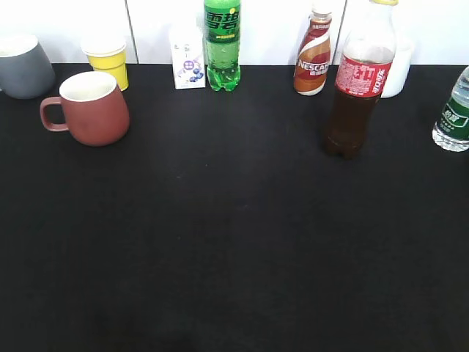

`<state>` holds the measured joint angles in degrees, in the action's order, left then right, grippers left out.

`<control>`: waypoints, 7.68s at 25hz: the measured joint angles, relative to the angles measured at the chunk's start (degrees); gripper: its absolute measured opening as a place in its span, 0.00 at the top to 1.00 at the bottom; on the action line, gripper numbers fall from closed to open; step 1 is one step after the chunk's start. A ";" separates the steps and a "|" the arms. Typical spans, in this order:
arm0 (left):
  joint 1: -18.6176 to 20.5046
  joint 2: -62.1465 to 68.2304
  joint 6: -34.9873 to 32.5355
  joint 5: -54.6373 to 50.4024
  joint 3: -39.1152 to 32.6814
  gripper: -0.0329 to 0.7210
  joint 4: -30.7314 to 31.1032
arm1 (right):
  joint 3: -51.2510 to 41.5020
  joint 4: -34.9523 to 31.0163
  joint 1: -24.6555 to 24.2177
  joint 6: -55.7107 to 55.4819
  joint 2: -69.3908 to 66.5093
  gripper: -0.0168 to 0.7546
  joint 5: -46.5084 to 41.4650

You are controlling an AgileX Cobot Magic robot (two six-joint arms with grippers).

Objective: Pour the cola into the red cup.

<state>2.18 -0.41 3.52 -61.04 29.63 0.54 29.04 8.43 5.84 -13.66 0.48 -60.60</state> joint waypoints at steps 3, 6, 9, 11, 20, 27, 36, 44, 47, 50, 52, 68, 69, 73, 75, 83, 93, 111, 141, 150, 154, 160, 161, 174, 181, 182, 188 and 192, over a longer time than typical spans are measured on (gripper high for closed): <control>0.00 5.43 0.00 2.76 1.75 0.32 -0.54 | 0.00 0.00 0.00 0.00 0.00 0.23 0.00; 0.00 19.03 -0.18 15.96 6.41 0.29 -0.54 | 0.00 0.00 0.00 0.00 0.00 0.23 0.00; 0.00 32.95 -0.23 38.91 7.20 0.29 -0.54 | 0.00 0.00 0.00 0.00 0.00 0.23 0.00; 0.00 42.05 -0.23 52.14 7.13 0.33 -0.54 | 0.00 0.00 0.00 0.00 0.00 0.23 0.00; -5.75 80.05 -0.18 91.99 -0.79 0.37 -1.07 | 0.00 0.00 0.00 0.00 0.00 0.23 0.00; -6.92 106.27 -0.18 121.87 -0.90 0.37 3.19 | 0.00 0.00 0.00 0.00 0.00 0.23 0.00; -5.32 110.54 -0.18 116.59 6.93 0.40 5.27 | 0.00 0.00 0.00 0.00 0.00 0.23 0.00; -2.88 118.95 -0.18 115.80 18.26 0.74 11.39 | 0.00 0.00 0.00 0.00 0.00 0.23 0.00; -2.86 119.22 -0.42 116.35 18.79 0.90 16.29 | 0.00 0.00 0.00 0.00 0.00 0.23 0.00; -3.00 114.75 0.41 117.51 16.37 0.90 23.50 | 0.00 0.00 0.00 0.00 0.00 0.23 0.05; -3.31 108.23 1.53 124.31 10.80 0.90 24.89 | 0.00 0.00 0.00 0.00 0.00 0.23 0.05; -17.31 89.40 8.17 125.78 -6.67 0.90 32.18 | 2.10 -2.48 0.00 7.47 -11.69 0.23 27.52; -17.31 89.40 8.17 125.78 -6.67 0.90 32.18 | 2.15 -2.46 0.00 7.66 -17.29 0.23 38.09; -17.31 89.40 8.17 125.78 -6.67 0.90 32.15 | 2.24 -2.43 0.00 7.35 -38.39 0.23 65.58; -17.31 89.40 8.17 125.78 -6.67 0.90 32.11 | -0.19 -2.47 0.15 5.64 -50.00 0.23 72.87; -17.31 89.40 8.17 125.83 -6.67 0.90 31.70 | -9.31 19.62 2.34 -11.22 -80.55 0.22 108.88; -17.31 89.40 8.17 125.77 -6.67 0.90 31.70 | 3.49 19.17 2.34 -3.84 -100.03 0.10 110.32; -17.31 89.40 8.17 125.77 -6.67 0.90 32.00 | 14.86 21.06 2.75 -3.01 -109.72 0.34 117.29; -38.72 98.38 12.02 106.08 18.55 0.90 34.78 | 14.56 36.61 2.83 50.64 -84.20 0.34 113.07; -38.72 98.38 12.02 106.08 18.55 0.90 34.78 | 14.56 34.57 2.83 61.63 -84.20 0.34 112.59; -38.72 98.38 12.02 106.08 18.55 0.90 34.78 | 14.56 34.57 2.83 65.44 -84.20 0.34 112.59; -38.72 98.38 12.02 105.96 18.55 0.90 34.78 | 14.56 34.51 2.83 67.04 -84.20 0.34 112.59; -38.72 98.38 12.02 105.77 18.55 0.90 34.78 | 14.56 34.46 2.83 67.61 -84.20 0.34 112.59; -38.72 98.38 12.02 105.24 18.55 0.90 34.98 | 14.66 31.01 2.83 73.05 -84.20 0.34 112.75; -38.72 98.38 11.86 105.18 18.55 0.90 35.19 | 14.72 30.58 2.83 74.81 -84.20 0.34 113.17; -38.72 98.38 11.86 105.11 18.55 0.90 35.21 | 14.72 30.58 2.83 74.85 -84.20 0.34 113.23; -38.72 98.38 11.74 105.45 18.55 0.90 31.40 | 14.76 30.71 2.83 67.37 -84.20 0.34 113.74; -38.43 98.38 11.67 108.22 18.55 0.90 28.29 | 14.83 32.76 2.83 46.28 -84.20 0.34 114.01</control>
<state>-36.25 97.97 15.18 47.18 48.18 28.83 43.87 41.19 8.67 32.62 -83.72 53.40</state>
